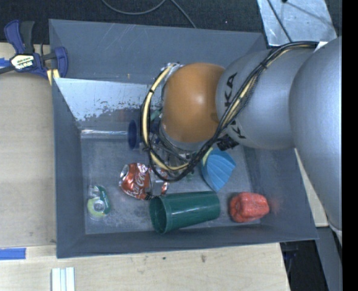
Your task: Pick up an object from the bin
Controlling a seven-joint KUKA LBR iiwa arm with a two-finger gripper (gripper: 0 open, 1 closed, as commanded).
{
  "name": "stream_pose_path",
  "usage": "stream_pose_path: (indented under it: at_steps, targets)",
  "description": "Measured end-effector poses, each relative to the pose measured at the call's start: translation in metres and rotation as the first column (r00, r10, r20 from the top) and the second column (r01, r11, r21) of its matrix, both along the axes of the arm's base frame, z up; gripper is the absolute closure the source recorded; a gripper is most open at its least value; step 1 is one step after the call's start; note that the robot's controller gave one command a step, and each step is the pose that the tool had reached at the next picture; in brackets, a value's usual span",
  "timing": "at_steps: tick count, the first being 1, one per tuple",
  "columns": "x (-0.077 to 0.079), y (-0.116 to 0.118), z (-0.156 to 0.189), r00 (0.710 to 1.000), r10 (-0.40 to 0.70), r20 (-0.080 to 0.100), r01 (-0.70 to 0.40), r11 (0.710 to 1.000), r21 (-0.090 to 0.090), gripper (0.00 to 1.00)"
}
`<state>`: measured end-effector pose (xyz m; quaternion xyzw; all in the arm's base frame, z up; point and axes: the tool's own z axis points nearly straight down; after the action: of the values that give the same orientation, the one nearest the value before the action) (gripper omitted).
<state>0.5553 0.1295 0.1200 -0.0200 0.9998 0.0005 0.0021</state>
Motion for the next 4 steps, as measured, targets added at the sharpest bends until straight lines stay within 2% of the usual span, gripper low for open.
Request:
stream_pose_path:
  at_steps: [1, 2, 3, 4]
  targets:
    - [-0.008, -0.009, -0.002, 0.998, -0.058, -0.003, 0.058, 0.998, 0.000, 0.00]
    - [0.004, -0.017, -0.039, 0.994, -0.111, -0.006, 0.111, 0.994, -0.001, 0.00]
    - [-0.004, -0.018, -0.045, 0.997, -0.071, 0.003, 0.071, 0.997, 0.001, 1.00]
    - [-0.004, -0.018, -0.045, 0.997, -0.071, 0.003, 0.071, 0.997, 0.001, 1.00]
